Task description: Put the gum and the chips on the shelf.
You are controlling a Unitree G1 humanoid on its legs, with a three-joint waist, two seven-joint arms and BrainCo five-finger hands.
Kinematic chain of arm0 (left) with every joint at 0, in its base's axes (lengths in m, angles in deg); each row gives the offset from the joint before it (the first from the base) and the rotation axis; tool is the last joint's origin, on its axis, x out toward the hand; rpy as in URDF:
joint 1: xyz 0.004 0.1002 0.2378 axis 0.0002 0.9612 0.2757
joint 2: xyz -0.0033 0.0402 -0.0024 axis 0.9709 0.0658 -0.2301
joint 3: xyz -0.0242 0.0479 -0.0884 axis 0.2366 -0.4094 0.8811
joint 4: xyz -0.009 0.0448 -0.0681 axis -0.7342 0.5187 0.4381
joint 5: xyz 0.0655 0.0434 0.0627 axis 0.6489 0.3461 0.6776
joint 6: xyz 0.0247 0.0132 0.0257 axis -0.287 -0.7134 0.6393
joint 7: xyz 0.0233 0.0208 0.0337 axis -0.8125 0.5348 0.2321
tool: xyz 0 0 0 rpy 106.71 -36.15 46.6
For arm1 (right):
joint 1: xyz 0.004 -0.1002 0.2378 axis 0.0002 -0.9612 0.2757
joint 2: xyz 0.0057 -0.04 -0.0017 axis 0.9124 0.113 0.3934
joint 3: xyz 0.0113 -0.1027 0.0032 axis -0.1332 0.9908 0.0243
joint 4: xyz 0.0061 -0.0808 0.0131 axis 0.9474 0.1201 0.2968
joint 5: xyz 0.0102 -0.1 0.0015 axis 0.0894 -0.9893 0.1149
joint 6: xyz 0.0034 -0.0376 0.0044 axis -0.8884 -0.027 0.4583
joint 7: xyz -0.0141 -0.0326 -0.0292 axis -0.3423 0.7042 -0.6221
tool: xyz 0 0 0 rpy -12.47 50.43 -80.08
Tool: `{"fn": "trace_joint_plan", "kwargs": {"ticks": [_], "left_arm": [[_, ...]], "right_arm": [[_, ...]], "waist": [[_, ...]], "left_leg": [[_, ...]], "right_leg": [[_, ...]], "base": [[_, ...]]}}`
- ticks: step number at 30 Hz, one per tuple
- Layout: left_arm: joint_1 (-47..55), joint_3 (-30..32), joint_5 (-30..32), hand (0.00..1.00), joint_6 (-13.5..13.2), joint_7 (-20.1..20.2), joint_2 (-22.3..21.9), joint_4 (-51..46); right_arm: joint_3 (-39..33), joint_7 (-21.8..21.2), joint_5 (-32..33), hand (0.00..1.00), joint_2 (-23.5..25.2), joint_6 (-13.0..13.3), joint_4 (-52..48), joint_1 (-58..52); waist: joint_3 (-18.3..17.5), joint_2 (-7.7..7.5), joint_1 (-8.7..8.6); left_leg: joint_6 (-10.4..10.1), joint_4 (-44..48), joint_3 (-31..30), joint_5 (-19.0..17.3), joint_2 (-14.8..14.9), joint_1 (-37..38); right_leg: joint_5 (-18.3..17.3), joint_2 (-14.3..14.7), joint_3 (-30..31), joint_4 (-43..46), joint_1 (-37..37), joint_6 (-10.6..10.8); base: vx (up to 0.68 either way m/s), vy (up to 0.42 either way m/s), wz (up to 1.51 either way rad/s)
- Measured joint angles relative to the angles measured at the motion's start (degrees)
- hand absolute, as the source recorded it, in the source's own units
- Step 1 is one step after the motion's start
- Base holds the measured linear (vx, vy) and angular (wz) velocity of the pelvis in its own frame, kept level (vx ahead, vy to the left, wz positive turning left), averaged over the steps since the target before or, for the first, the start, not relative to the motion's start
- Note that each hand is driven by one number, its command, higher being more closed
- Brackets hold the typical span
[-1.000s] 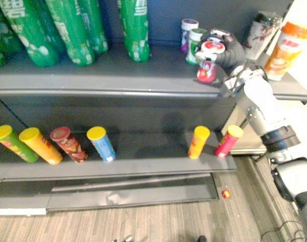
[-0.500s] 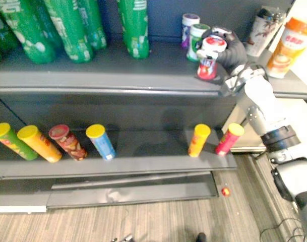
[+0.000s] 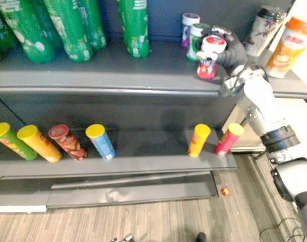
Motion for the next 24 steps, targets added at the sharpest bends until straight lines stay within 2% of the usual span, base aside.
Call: {"fn": "trace_joint_plan", "kwargs": {"ticks": [3, 24], "left_arm": [[0.1, 0.0, 0.0, 0.00, 0.0, 0.0, 0.0, 0.0], [0.2, 0.2, 0.1, 0.00, 0.0, -0.5, -0.1, -0.6]], "right_arm": [[-1.1, 0.5, -1.2, 0.00, 1.4, 0.0, 0.1, 0.0], [-4.6, 2.4, -3.8, 0.00, 1.6, 0.5, -1.2, 0.0]], "waist": [[0.0, 0.00, -0.11], [0.0, -0.04, -0.15]], "left_leg": [[0.0, 0.0, 0.0, 0.0, 0.0, 0.1], [0.0, 0.0, 0.2, 0.0, 0.0, 0.3]], "right_leg": [[0.0, 0.0, 0.1, 0.0, 0.0, 0.0], [0.0, 0.1, 0.2, 0.0, 0.2, 0.0]], "base": [[0.00, 0.000, 0.00], [0.00, 0.000, 0.00]]}}
